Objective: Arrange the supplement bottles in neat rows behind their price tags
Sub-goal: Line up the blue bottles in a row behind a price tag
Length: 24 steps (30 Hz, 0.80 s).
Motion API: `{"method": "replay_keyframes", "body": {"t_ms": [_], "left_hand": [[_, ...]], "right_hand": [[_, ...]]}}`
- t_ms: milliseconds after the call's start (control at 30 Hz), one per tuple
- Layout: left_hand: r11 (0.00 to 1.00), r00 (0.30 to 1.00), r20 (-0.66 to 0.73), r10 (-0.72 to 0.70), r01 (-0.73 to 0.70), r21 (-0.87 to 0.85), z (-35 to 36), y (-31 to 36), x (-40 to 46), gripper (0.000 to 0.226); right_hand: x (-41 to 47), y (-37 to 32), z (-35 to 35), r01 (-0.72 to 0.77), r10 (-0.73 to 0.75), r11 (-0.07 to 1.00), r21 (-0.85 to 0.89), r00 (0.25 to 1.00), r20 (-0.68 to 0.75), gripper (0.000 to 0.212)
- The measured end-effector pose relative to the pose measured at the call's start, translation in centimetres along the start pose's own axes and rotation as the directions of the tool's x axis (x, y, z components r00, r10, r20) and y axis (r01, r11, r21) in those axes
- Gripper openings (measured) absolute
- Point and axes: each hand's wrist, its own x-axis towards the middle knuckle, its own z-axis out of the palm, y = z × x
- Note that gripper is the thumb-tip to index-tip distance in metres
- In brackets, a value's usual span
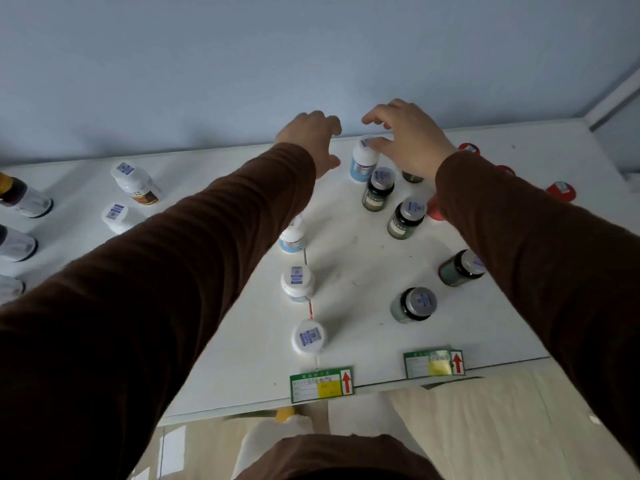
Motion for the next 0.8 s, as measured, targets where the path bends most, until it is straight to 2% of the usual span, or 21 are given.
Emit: {"method": "replay_keyframes", "body": {"t_ms": [167, 333, 500, 600, 700, 733, 800], "left_hand": [[0.985, 0.965, 0.204, -0.164, 0.15, 0.082, 3.8, 2.2, 3.2, 0.057], [0.975, 0.942, 0.257, -0.218, 0.223, 0.009, 6.9, 3.2, 5.4, 0.047], [0.943, 0.937, 0.259, -0.234, 0.284, -0.175, 8.1, 2.9, 6.6, 0.039], [0.894, 0.955, 0.222, -0.199, 0.27, -0.358, 6.8, 2.1, 6.8, 0.045], [0.756, 0.975, 0.154, -0.16, 0.221, -0.616, 4.2, 1.7, 6.1, 0.037], [0.666, 0.976, 0.165, -0.14, 0.217, -0.713, 3.3, 1.5, 5.6, 0.034], [0.416, 0.973, 0.223, -0.06, 0.228, -0.881, 1.7, 1.0, 4.5, 0.03]], "right_hand": [[1.4, 2.1, 0.8, 0.074, -0.066, 0.996, -0.045, 0.984, 0.166, 0.046], [2.5, 3.1, 1.9, 0.122, -0.113, 0.992, -0.021, 0.96, 0.255, 0.046], [3.8, 4.0, 2.3, 0.112, -0.11, 0.994, 0.008, 0.964, 0.241, 0.043], [4.3, 5.1, 0.8, 0.022, -0.049, 0.987, 0.158, 0.985, 0.166, 0.041], [4.8, 5.5, -1.1, -0.084, 0.035, 0.89, 0.449, 0.993, 0.117, 0.037], [4.9, 5.3, -1.6, -0.112, 0.06, 0.837, 0.536, 0.992, 0.113, 0.035], [5.1, 4.6, -2.5, -0.154, 0.104, 0.741, 0.653, 0.988, 0.115, 0.033]]}}
